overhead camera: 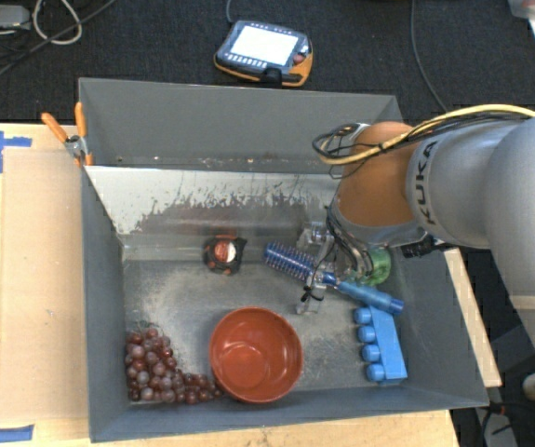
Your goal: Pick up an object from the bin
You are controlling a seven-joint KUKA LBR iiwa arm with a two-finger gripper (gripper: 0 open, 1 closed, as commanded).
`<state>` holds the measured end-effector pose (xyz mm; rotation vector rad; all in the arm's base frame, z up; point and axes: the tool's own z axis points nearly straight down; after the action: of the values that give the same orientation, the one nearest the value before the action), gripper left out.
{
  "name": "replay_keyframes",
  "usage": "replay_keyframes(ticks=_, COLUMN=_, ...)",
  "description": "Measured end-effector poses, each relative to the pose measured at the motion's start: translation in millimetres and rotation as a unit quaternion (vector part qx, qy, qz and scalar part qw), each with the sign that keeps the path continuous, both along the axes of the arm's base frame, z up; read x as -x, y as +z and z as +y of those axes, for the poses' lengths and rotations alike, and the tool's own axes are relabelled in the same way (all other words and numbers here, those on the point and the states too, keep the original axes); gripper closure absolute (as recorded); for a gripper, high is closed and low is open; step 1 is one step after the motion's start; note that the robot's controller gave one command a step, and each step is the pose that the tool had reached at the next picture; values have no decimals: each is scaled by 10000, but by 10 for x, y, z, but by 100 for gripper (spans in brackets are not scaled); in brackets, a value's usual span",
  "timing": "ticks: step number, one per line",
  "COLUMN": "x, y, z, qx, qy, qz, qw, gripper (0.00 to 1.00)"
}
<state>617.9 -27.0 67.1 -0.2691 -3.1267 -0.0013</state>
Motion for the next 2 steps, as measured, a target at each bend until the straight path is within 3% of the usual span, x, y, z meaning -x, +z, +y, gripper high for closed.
replay_keyframes(ticks=1, x=-35, y=23, z=151, qx=-7, qy=-41, qz=-32, qw=10000, gripper=0)
replay_keyframes(ticks=2, x=-5, y=-5, z=43, qx=-4, qy=-27, qz=2, qw=10000, gripper=100)
